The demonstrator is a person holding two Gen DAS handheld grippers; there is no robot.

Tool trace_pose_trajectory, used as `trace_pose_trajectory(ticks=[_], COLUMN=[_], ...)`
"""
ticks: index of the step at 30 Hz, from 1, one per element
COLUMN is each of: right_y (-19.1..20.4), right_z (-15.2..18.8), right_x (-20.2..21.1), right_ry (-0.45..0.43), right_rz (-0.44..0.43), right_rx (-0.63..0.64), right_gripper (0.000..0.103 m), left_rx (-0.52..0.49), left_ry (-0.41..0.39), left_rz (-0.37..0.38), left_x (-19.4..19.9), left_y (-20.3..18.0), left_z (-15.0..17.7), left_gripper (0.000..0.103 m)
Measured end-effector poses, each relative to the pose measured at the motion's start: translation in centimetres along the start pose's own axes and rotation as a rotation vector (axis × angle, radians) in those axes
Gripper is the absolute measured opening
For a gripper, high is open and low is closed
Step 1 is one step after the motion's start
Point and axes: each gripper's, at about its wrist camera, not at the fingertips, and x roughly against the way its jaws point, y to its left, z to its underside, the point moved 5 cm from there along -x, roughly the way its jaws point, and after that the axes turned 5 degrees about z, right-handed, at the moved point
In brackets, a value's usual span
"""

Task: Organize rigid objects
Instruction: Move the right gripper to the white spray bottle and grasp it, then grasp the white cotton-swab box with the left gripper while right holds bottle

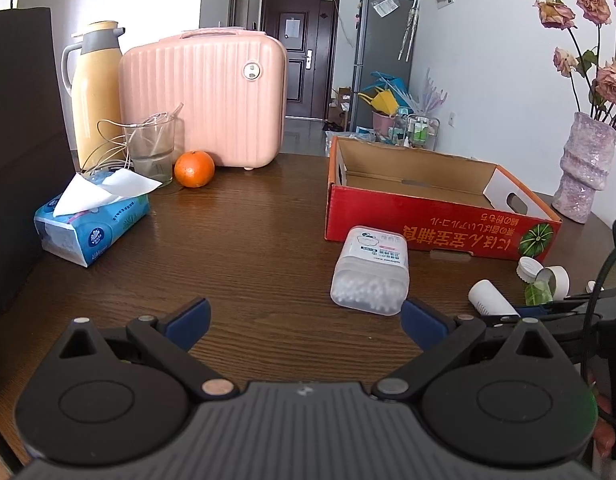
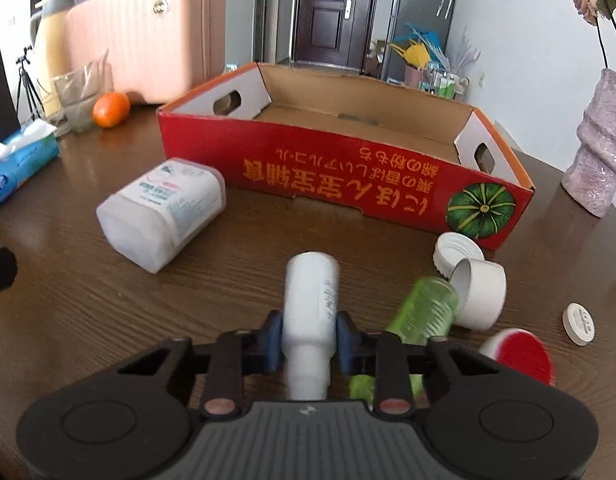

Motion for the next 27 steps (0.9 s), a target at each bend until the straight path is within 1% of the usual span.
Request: trace_pose_trajectory(ticks=[10,22,27], right_y=[-0.4,-2.1,-2.9], right_z=[-0.4,-0.7,-0.7], right_x=[1.5,3.9,4.7], right_ry=[-0.073,-0.154,-0.175], right_rz=[-0.028,-0.029,-0.027], right_rx=[-0.032,-0.081,-0.101], right_gripper=[0.027,0.027,0.027], left_rx=[0.0,-0.007,-0.01], left_ry=[0.01,0.016,0.017], left_rz=[-0.01,-0.017,-0.018], left_x=[-0.3,-0.6,-0.8], left_y=[0.0,0.0,-0.1], left_z=[0.2,0.5,0.7], left_gripper=[0.103,0.103,0.103])
